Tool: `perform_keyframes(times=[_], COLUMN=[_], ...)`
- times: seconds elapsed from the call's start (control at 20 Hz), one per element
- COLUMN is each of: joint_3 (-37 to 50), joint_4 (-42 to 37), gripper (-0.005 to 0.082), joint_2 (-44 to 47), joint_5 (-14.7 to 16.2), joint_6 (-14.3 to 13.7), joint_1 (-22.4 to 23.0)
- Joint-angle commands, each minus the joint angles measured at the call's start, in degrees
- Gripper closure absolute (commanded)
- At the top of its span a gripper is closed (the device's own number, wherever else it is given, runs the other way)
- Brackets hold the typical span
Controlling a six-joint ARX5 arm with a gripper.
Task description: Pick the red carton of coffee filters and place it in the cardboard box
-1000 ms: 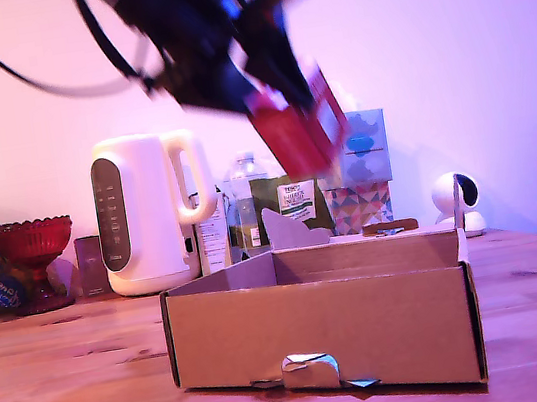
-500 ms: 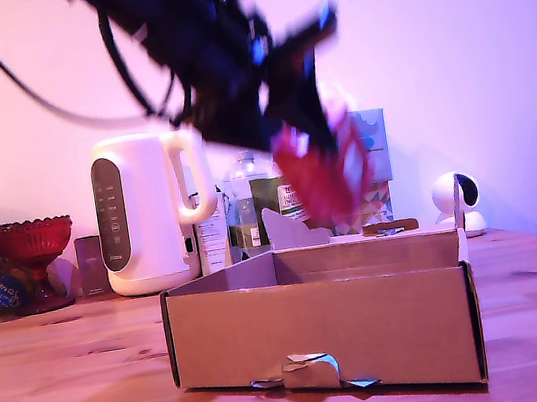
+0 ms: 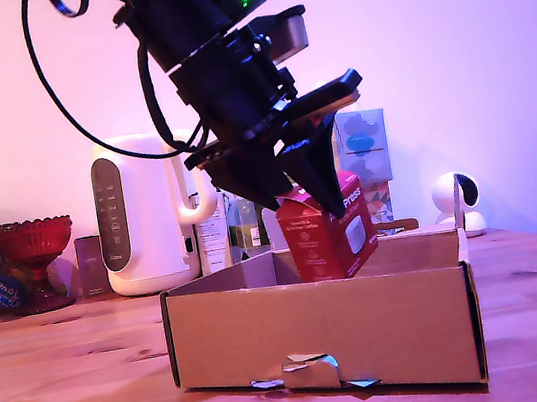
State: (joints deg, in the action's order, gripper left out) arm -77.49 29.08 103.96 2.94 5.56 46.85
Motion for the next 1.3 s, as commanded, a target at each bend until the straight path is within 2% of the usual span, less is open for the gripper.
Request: perform_keyframes(times=[0.0,0.05,0.1,0.25,0.35,0.4,0.45,0.55,0.75,0.95,1.05,1.25], joint_3=[0.26,0.22,0.04,-1.95,-2.67,-2.67,-2.64,-2.19,0.87,11.06,17.64,30.08], joint_4=[1.44,1.77,1.79,2.84,4.90,5.95,7.08,6.88,1.20,-11.85,-18.56,-28.92], gripper=[0.0215,0.0124,0.0113,0.0116,0.0179,0.0256,0.0389,0.0758,0.0794,0.0794,0.0794,0.0793], joint_2=[-0.04,-0.04,-0.07,-0.20,-1.53,-2.54,-3.56,-5.95,-11.41,-17.75,-21.66,-30.16], joint_5=[0.33,0.35,0.50,1.16,1.20,1.31,1.18,0.98,-0.96,-0.76,-0.33,0.13], joint_6=[0.02,0.07,0.00,0.00,0.00,0.00,-0.22,-0.28,-0.42,-0.46,-0.39,1.70], joint_1=[0.00,0.02,0.02,0.04,0.04,0.04,0.02,0.02,-0.42,-2.86,-5.16,-12.07])
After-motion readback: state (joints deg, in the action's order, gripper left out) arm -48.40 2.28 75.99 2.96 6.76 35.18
